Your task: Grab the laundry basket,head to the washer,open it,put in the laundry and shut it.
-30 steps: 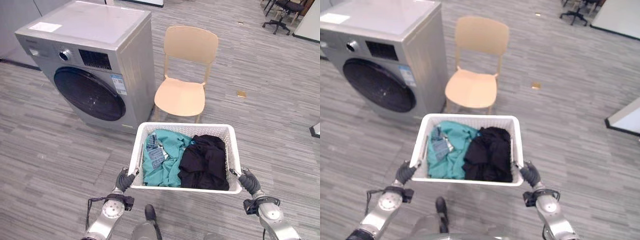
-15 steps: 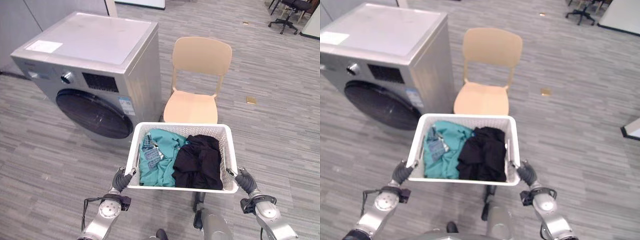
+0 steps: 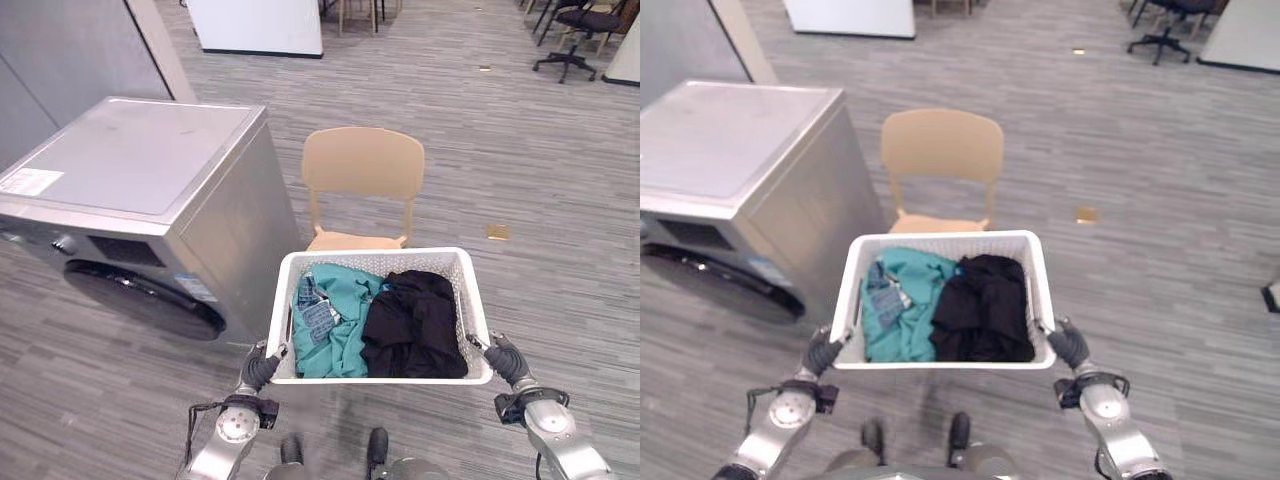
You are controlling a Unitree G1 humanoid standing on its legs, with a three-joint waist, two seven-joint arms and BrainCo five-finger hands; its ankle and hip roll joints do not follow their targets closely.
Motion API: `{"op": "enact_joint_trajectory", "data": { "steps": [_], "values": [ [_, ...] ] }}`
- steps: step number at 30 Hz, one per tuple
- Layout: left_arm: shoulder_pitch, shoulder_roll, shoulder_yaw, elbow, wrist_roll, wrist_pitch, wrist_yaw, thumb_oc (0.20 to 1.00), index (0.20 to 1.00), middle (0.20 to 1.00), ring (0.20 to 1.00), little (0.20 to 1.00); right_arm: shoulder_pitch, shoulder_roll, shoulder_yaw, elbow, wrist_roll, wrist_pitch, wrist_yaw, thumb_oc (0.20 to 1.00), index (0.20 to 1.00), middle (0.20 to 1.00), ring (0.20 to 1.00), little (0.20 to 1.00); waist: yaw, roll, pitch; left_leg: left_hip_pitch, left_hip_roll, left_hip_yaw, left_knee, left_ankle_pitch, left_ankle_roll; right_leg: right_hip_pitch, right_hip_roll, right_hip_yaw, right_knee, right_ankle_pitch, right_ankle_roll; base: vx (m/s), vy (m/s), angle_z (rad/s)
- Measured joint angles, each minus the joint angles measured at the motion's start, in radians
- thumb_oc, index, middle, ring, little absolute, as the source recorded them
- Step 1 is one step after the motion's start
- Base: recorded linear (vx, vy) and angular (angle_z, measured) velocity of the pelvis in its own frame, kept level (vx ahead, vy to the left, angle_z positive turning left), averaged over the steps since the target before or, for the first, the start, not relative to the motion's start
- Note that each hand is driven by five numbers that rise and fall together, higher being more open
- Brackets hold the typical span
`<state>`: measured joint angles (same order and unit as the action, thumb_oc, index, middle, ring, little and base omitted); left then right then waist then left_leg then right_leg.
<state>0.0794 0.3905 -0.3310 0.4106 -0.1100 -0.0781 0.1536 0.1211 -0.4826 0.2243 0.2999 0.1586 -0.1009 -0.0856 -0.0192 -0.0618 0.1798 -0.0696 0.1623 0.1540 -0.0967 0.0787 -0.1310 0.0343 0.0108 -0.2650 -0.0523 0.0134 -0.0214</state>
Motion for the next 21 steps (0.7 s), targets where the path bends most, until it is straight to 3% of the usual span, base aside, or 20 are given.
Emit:
{"op": "enact_joint_trajectory", "data": {
  "steps": [1,2,4,8,9,10,12,13,14,17,19,21],
  "values": [
    [0.002,-0.004,-0.007,0.031,-0.002,0.005,0.002,0.2,0.2,0.2,0.2,0.2,-0.001,-0.007,0.026,0.016,0.0,0.0,-0.001,0.2,0.2,0.2,0.2,0.2,-0.005,0.024,-0.002,-0.021,0.03,0.005,0.002,0.035,0.004,0.042,0.037,-0.009,-0.036,0.0,-0.038,0.27,0.143,-0.68],
    [-0.004,-0.002,-0.01,0.076,-0.002,0.009,0.002,0.2,0.2,0.2,0.2,0.2,-0.003,-0.012,0.058,0.035,-0.001,0.004,-0.002,0.2,0.2,0.2,0.2,0.2,-0.006,0.027,-0.004,-0.039,0.015,0.062,0.006,0.043,0.011,0.077,0.042,0.011,-0.036,-0.012,-0.055,0.39,0.26,-0.53],
    [-0.003,0.003,-0.016,0.077,-0.002,0.01,0.001,0.2,0.2,0.2,0.2,0.2,0.007,-0.013,0.058,0.034,-0.001,0.012,-0.003,0.2,0.2,0.2,0.2,0.2,-0.01,0.034,-0.008,-0.041,-0.005,0.074,0.006,0.055,0.031,0.098,0.039,0.013,-0.035,-0.013,-0.06,0.37,0.288,-0.32],
    [-0.019,0.0,-0.048,0.074,-0.001,0.01,0.002,0.2,0.2,0.2,0.2,0.2,0.027,-0.01,0.038,0.028,-0.002,0.012,-0.007,0.2,0.2,0.2,0.2,0.2,-0.022,0.041,-0.014,-0.005,-0.019,0.101,0.007,0.07,0.058,0.147,0.017,0.016,-0.029,-0.047,-0.01,0.25,0.264,0.02],
    [-0.019,-0.002,-0.049,0.072,-0.001,0.011,0.002,0.2,0.2,0.2,0.2,0.2,0.024,-0.014,0.03,0.027,-0.003,0.012,-0.007,0.2,0.2,0.2,0.2,0.2,-0.032,0.046,-0.014,0.009,-0.026,0.11,0.007,0.101,0.096,0.151,0.01,0.022,-0.018,-0.053,0.003,0.21,0.305,-0.12],
    [-0.02,0.001,-0.048,0.072,-0.002,0.014,0.005,0.2,0.2,0.2,0.2,0.2,0.015,-0.001,0.028,0.031,-0.004,0.013,-0.013,0.2,0.2,0.2,0.2,0.2,-0.032,0.038,-0.012,0.028,-0.056,0.116,0.007,0.114,0.129,0.136,-0.028,0.034,0.042,-0.079,0.038,0.11,0.189,-0.19],
    [-0.032,0.008,-0.052,0.072,-0.001,0.014,0.005,0.2,0.2,0.2,0.2,0.2,-0.003,0.006,0.032,0.039,-0.006,0.013,-0.015,0.2,0.2,0.2,0.2,0.2,-0.034,0.041,-0.011,0.049,-0.084,0.143,0.007,0.084,0.164,0.061,-0.08,0.076,0.214,-0.124,0.078,0.09,0.151,-0.29],
    [-0.053,0.027,-0.053,0.071,-0.001,0.015,0.005,0.2,0.2,0.2,0.2,0.2,-0.014,0.017,0.04,0.041,-0.011,0.013,-0.023,0.2,0.2,0.2,0.2,0.2,-0.031,0.038,-0.01,0.059,-0.106,0.135,0.007,0.067,0.184,-0.003,-0.126,0.092,0.324,-0.178,0.088,0.12,0.159,-0.44],
    [-0.096,0.063,-0.046,0.079,-0.001,0.015,0.007,0.2,0.2,0.2,0.2,0.2,-0.07,0.035,0.061,0.066,-0.04,0.013,-0.027,0.2,0.2,0.2,0.2,0.2,-0.03,0.035,-0.005,0.062,-0.132,0.149,0.007,0.04,0.204,-0.094,-0.181,0.104,0.395,-0.186,0.093,0.2,0.136,-0.34],
    [-0.131,0.081,-0.033,0.082,0.0,0.016,0.007,0.2,0.2,0.2,0.2,0.2,-0.102,0.045,0.073,0.085,-0.042,0.016,-0.034,0.2,0.2,0.2,0.2,0.2,-0.022,0.034,0.012,0.09,-0.147,0.163,0.007,0.019,0.211,-0.134,-0.211,0.1,0.361,-0.178,0.105,0.08,0.029,-0.13],
    [-0.153,0.084,-0.035,0.114,0.004,0.016,0.011,0.2,0.2,0.2,0.2,0.2,-0.146,0.079,0.094,0.162,-0.04,0.011,-0.043,0.2,0.2,0.2,0.2,0.2,-0.008,0.024,0.012,0.115,-0.151,0.177,0.007,-0.004,0.197,-0.147,-0.214,0.069,0.264,-0.146,0.147,0.08,-0.017,0.02],
    [-0.155,0.081,-0.038,0.139,0.006,0.016,0.019,0.2,0.2,0.2,0.2,0.2,-0.164,0.101,0.1,0.205,-0.04,0.011,-0.044,0.2,0.2,0.2,0.2,0.2,0.002,-0.003,0.011,0.124,-0.165,0.167,0.007,-0.017,0.178,-0.138,-0.221,0.079,0.206,-0.08,0.155,0.03,-0.049,0.18]
  ]
}}
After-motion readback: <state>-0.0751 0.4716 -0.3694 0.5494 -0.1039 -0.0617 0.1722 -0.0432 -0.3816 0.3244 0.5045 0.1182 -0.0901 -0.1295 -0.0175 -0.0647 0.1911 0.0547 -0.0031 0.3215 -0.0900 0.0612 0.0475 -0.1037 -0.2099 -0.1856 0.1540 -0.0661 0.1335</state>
